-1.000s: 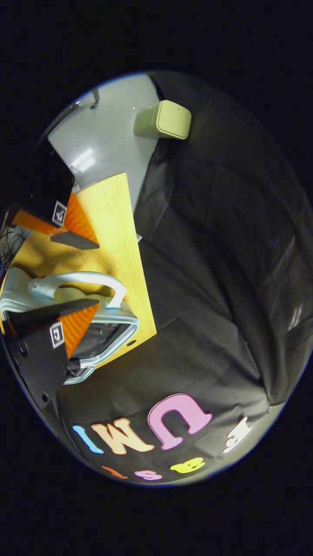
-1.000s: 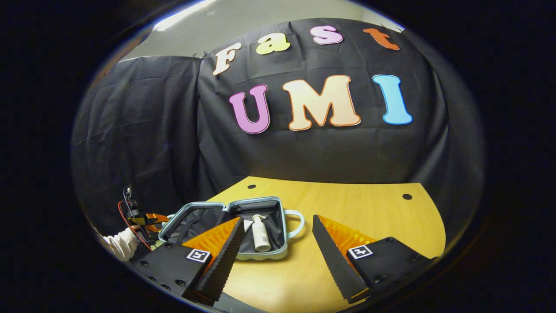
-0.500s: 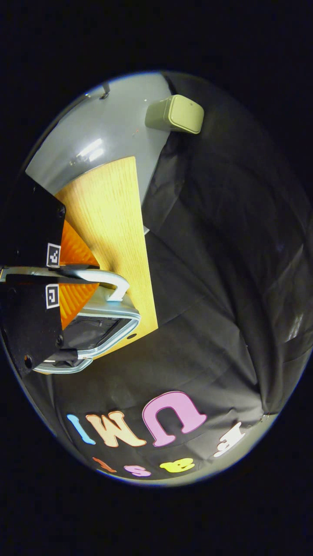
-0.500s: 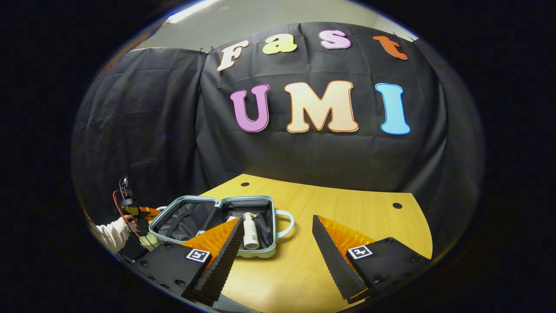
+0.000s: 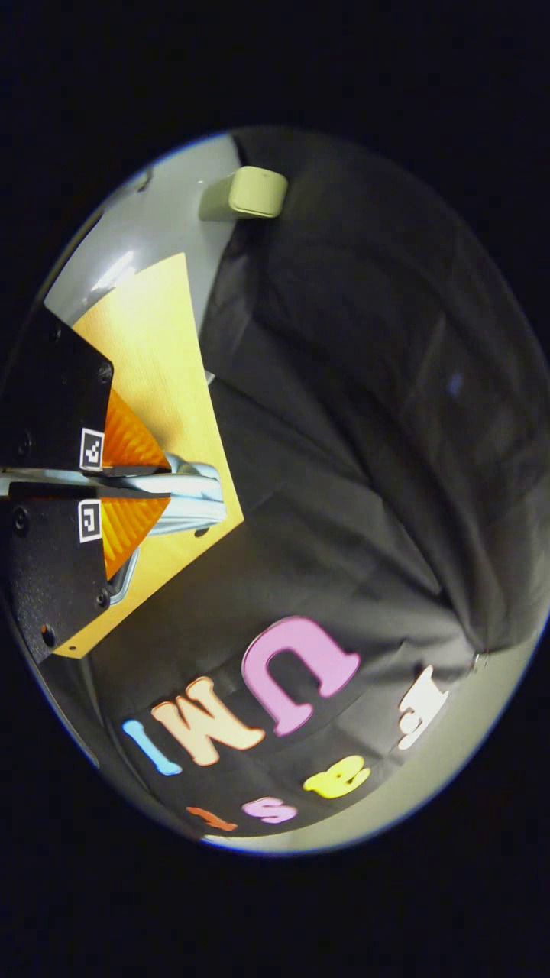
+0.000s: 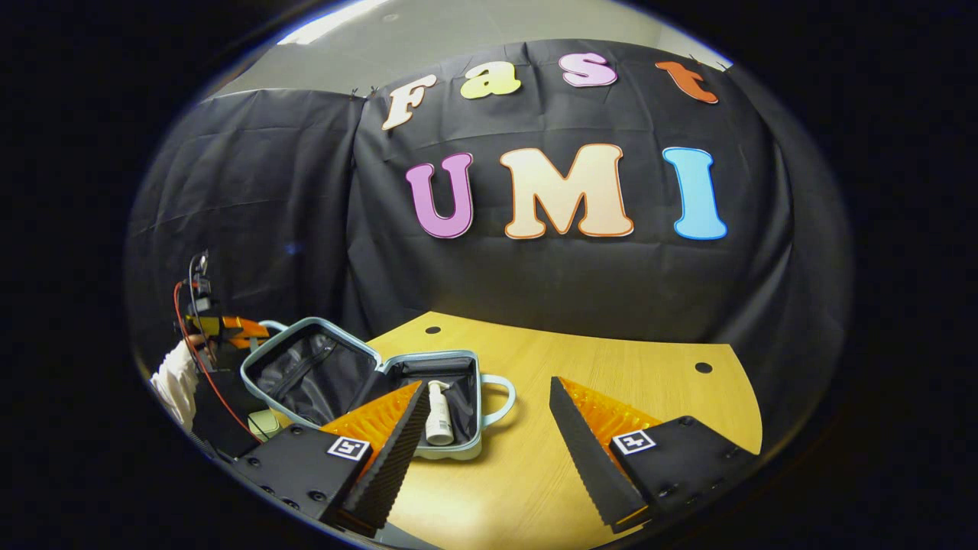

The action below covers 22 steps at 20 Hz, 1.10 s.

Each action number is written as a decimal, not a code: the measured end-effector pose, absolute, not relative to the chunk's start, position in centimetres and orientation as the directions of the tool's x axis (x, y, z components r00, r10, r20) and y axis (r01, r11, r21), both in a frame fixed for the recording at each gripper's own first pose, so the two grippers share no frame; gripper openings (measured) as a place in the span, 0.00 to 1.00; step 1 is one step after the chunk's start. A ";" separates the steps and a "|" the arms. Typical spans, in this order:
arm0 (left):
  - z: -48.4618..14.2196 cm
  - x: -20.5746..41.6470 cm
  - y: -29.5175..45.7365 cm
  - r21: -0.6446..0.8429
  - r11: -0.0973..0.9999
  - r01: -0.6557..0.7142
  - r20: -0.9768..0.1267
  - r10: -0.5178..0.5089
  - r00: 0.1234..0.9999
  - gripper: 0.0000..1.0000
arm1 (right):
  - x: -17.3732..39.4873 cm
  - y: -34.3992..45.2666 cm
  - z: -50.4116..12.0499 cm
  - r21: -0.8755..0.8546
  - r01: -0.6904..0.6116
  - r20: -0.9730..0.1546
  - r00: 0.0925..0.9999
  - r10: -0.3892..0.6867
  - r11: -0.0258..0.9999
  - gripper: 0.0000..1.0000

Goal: First open the suitcase, pack the skin care products into it, and then close the suitcase.

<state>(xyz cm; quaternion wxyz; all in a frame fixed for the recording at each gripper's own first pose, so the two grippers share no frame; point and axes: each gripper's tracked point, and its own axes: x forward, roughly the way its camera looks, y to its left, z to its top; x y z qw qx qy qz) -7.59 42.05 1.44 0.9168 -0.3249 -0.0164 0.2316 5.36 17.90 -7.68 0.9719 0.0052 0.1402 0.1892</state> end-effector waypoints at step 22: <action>-2.5 19.4 6.3 -0.044 0.974 -0.222 -0.389 0.188 0.902 0.00 | 4.1 5.8 -7.5 -0.050 -0.297 -0.255 0.927 0.275 0.954 1.00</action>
